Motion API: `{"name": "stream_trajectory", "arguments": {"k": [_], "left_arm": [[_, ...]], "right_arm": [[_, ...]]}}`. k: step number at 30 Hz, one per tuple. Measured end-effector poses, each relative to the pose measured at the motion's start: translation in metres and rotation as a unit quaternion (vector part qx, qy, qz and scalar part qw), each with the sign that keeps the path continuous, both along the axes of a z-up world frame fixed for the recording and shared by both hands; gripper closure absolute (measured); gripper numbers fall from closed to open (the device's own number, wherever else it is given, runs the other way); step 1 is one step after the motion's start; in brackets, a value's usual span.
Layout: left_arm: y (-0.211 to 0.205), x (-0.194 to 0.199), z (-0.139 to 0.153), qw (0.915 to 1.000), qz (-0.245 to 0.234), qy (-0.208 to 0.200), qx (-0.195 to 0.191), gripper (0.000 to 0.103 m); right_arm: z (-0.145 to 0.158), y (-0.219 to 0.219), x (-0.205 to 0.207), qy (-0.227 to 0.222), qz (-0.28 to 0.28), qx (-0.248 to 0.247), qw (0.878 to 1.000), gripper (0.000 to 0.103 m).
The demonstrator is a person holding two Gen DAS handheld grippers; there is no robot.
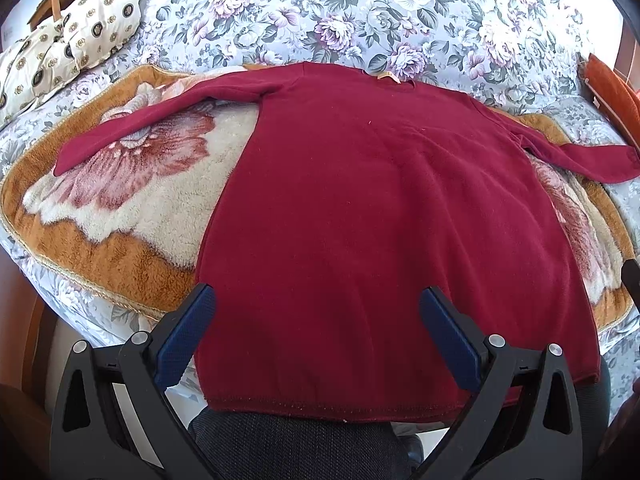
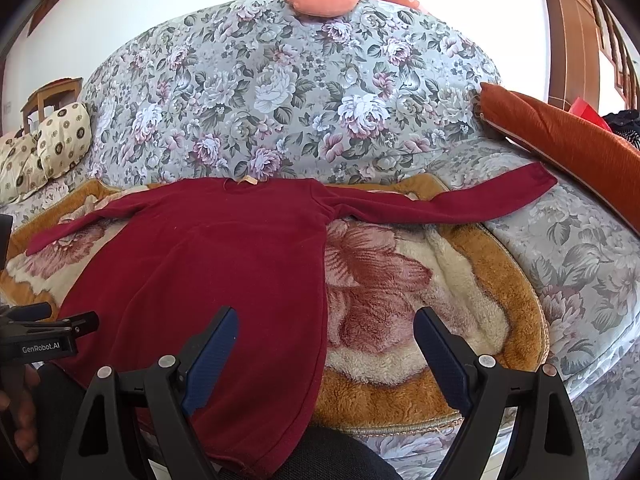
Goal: Fold small clothes
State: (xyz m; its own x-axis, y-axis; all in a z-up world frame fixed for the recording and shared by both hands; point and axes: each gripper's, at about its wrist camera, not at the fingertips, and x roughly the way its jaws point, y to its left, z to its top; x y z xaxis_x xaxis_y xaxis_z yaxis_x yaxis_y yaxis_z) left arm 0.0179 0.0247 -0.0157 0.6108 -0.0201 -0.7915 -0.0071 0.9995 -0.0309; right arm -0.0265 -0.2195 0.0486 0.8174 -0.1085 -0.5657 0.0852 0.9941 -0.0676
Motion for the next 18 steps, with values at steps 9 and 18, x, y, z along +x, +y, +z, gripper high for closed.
{"name": "stream_trajectory", "arguments": {"k": [9,18], "left_arm": [[0.0003,-0.0002,-0.0019,1.0,0.001,0.003,-0.005,0.001],[0.0005,0.0,-0.0017,1.0,0.001,0.003,-0.005,0.001]], "right_arm": [[-0.0006,0.0021,0.0014,0.002,0.002,-0.004,1.0,0.015],[-0.001,0.0026,0.0017,0.002,0.002,-0.005,1.0,0.015]]}}
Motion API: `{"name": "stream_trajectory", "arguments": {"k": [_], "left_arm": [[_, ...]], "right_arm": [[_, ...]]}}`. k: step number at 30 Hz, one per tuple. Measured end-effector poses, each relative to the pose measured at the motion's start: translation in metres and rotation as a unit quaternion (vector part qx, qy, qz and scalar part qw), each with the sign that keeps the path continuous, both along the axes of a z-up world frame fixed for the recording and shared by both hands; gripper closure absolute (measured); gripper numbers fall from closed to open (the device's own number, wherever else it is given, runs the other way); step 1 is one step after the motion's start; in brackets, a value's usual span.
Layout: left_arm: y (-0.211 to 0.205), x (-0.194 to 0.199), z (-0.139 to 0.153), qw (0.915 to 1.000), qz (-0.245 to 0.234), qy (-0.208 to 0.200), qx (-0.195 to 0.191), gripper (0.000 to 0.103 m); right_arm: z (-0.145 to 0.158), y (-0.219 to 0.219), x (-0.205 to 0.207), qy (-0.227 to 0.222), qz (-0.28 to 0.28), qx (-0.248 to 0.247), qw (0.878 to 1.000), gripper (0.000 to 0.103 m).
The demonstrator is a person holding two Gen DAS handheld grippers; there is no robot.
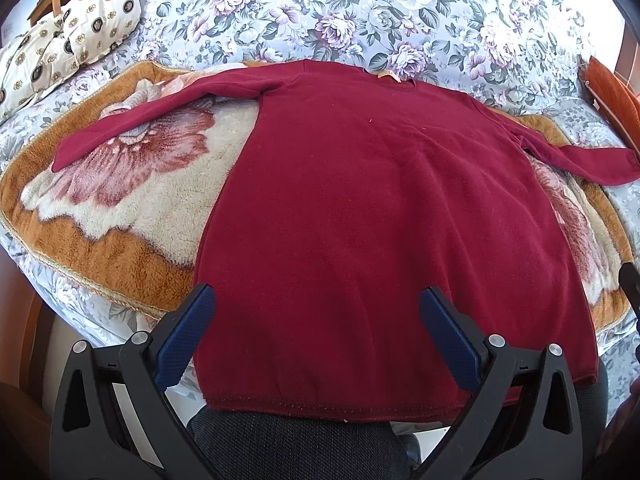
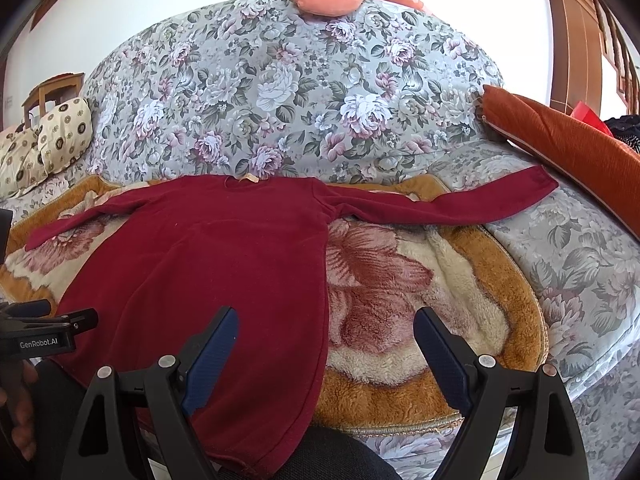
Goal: Fold small clothes
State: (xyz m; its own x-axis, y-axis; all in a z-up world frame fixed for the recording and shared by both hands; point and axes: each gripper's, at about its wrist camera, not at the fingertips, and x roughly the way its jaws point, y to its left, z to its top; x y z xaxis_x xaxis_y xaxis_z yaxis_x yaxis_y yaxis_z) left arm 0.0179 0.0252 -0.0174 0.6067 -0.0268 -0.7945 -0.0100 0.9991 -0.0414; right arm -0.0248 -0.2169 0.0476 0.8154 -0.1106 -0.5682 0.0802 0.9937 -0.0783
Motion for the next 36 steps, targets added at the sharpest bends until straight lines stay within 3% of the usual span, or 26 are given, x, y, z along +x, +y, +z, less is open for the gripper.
{"name": "stream_trajectory", "arguments": {"k": [36], "left_arm": [[0.0039,0.0008,0.0001,1.0,-0.001,0.0,-0.007,0.001]], "right_arm": [[-0.0013,0.0013,0.0007,-0.002,0.0,-0.004,1.0,0.015]]}}
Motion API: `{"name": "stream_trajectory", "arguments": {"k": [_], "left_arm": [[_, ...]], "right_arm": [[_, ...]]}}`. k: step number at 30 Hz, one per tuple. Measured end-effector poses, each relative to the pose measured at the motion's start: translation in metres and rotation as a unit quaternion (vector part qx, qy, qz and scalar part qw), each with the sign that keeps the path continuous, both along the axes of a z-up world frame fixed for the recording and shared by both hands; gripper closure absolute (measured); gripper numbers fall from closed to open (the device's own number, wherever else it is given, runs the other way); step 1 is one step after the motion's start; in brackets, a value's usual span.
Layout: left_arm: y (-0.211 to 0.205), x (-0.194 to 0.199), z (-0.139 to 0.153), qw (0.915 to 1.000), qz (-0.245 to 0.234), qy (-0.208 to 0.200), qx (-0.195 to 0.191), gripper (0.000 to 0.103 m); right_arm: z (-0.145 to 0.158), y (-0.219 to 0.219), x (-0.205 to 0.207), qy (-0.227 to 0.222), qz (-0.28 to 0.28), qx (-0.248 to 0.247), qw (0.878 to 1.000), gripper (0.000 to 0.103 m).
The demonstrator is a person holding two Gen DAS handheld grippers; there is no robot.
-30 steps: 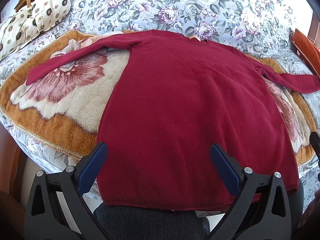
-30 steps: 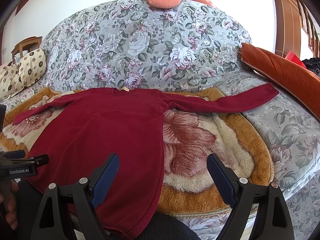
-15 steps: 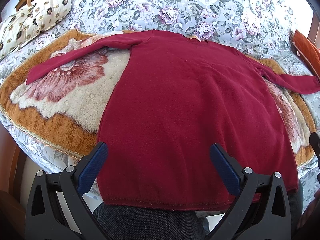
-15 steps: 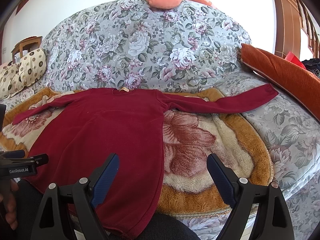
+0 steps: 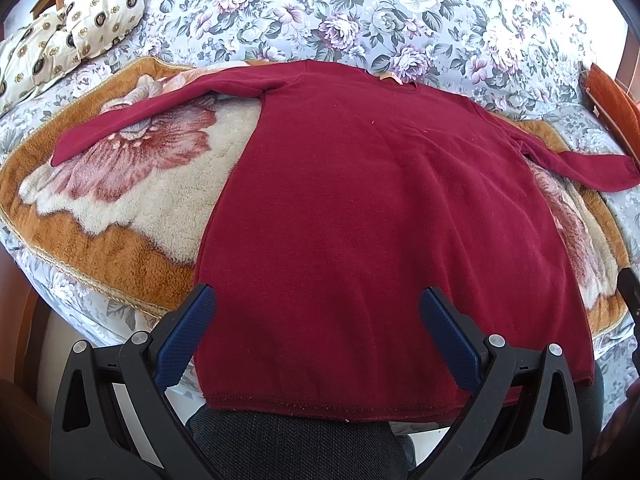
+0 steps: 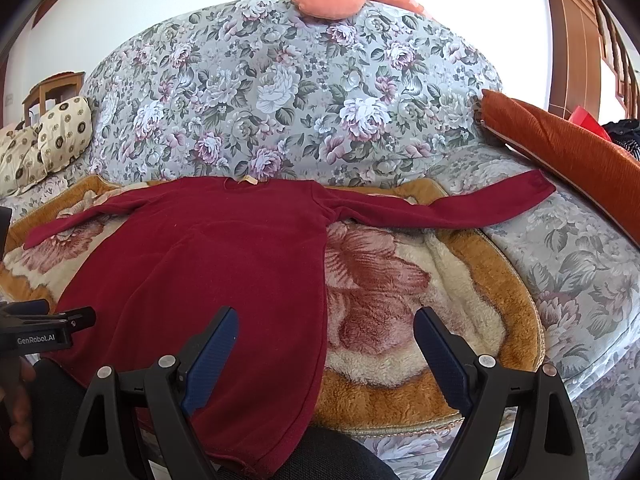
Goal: Fold small clothes
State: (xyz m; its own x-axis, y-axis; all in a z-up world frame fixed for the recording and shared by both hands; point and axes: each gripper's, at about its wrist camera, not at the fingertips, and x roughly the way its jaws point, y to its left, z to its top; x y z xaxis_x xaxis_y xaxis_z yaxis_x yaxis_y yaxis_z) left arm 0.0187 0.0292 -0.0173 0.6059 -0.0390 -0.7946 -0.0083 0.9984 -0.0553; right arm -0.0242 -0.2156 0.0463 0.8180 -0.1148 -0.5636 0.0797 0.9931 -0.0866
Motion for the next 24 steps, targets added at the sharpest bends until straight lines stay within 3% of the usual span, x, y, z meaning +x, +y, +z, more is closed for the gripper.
{"name": "stream_trajectory", "arguments": {"k": [10,17,24], "left_arm": [[0.015,0.0,0.001,0.999,0.006,0.005,-0.045,0.001],[0.028,0.001,0.0,0.9966,0.015,0.009,-0.081,0.001],[0.029,-0.003,0.004,0.9968,0.014,-0.008,-0.078,0.001]], "right_arm": [[0.01,0.008,0.0,-0.008,0.019,-0.02,1.0,0.015],[0.05,0.02,-0.017,-0.087,0.042,-0.009,0.995,0.015],[0.051,0.049,0.001,-0.033,0.075,-0.026,0.996,0.015]]}}
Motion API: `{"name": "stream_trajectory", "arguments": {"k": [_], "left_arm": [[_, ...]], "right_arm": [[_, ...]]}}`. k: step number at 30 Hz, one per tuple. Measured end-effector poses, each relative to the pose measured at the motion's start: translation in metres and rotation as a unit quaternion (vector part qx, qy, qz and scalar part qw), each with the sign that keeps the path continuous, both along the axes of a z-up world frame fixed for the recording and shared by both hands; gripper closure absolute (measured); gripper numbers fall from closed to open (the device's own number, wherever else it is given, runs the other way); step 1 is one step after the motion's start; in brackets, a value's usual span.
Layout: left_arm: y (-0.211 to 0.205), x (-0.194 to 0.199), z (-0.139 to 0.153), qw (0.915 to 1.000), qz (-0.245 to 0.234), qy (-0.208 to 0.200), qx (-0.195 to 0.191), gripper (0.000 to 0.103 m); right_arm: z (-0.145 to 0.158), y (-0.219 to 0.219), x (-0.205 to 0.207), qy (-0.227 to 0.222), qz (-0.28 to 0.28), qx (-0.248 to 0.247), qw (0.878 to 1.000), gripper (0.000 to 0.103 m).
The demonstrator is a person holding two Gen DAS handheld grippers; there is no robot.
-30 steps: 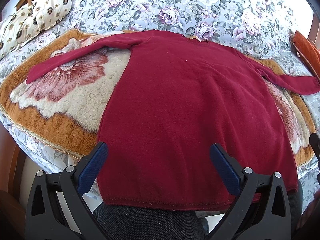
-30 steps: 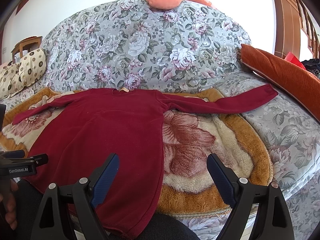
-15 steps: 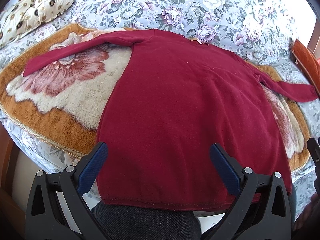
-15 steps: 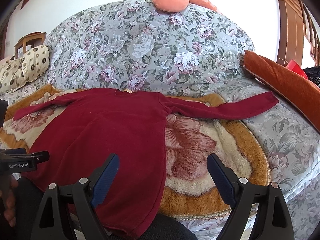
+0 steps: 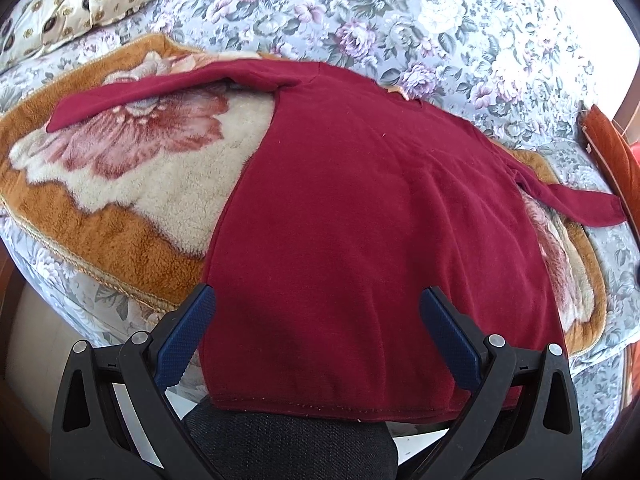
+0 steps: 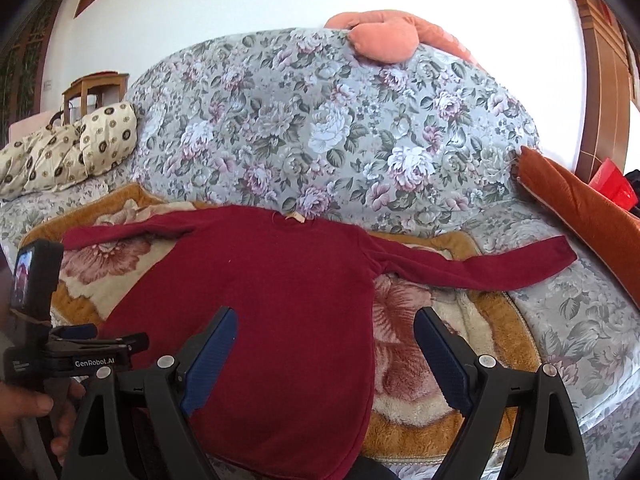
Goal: Fold small clothes
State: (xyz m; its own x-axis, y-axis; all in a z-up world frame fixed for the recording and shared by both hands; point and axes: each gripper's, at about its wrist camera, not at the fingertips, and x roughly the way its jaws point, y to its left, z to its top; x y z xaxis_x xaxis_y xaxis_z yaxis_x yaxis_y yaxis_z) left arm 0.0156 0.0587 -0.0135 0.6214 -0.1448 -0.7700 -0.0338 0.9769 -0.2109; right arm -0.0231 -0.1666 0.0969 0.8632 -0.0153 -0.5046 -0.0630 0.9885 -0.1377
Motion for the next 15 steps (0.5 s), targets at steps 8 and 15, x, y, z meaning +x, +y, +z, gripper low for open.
{"name": "stream_trajectory", "arguments": {"k": [8,15], "left_arm": [[0.013,0.003,-0.003,0.9996,0.01,0.014,-0.022,0.001],[0.013,0.006,-0.007,0.9993,0.018,0.026,-0.018,0.001]], "right_arm": [[-0.032,0.009,0.029,0.087,0.004,-0.012,0.996,0.015],[-0.044,0.029,0.062,0.084,0.039,-0.026,0.995,0.015]]}}
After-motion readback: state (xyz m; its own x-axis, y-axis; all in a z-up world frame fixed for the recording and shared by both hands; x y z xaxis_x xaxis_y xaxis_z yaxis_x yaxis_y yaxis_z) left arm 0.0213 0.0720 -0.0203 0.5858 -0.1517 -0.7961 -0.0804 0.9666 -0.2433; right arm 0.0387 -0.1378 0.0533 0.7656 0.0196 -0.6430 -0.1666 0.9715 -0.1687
